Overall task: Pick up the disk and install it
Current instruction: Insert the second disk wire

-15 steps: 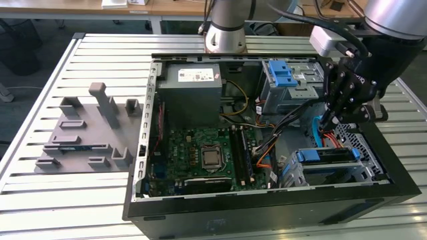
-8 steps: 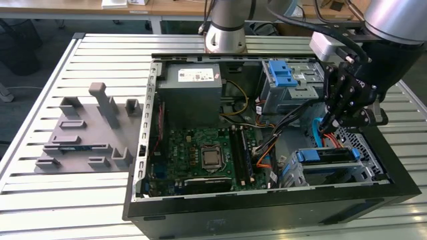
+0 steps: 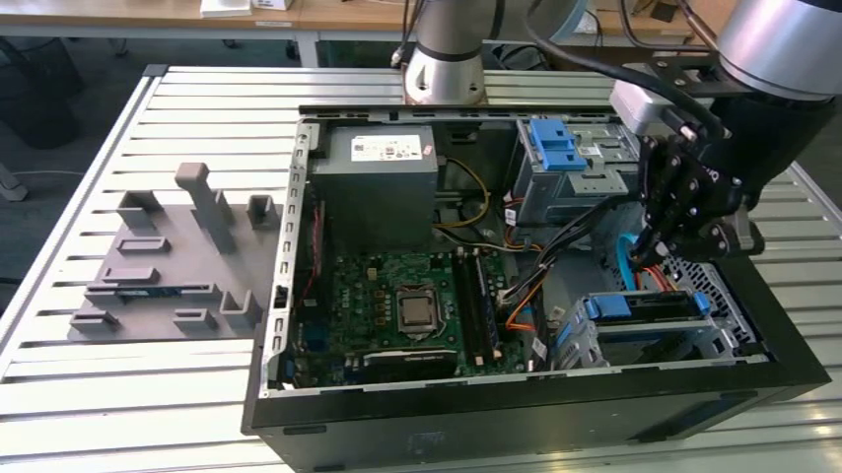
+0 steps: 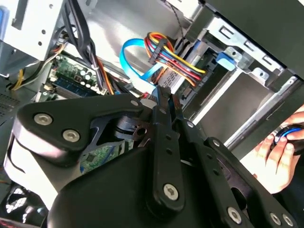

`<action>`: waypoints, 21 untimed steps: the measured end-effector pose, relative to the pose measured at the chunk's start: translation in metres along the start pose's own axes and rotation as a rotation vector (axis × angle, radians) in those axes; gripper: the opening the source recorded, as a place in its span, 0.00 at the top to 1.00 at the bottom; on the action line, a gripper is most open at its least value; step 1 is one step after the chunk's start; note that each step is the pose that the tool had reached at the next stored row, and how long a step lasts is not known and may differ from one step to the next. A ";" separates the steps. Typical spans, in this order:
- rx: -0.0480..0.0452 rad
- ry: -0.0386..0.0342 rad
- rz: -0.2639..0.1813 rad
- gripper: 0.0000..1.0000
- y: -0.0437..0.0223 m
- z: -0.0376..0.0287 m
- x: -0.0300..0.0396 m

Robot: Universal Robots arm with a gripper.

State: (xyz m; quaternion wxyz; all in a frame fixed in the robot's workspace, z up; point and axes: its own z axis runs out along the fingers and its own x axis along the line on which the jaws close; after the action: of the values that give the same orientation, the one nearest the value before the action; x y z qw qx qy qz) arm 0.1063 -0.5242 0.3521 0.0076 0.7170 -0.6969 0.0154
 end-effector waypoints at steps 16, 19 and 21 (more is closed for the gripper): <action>0.0116 0.0003 -0.002 0.84 0.0010 0.0101 0.0174; 0.0143 -0.0003 -0.002 0.84 0.0011 0.0101 0.0177; 0.0188 -0.0048 -0.002 0.84 0.0017 0.0105 0.0181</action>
State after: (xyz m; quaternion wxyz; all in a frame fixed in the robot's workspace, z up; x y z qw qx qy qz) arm 0.1053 -0.5427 0.3422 -0.0008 0.7176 -0.6962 0.0203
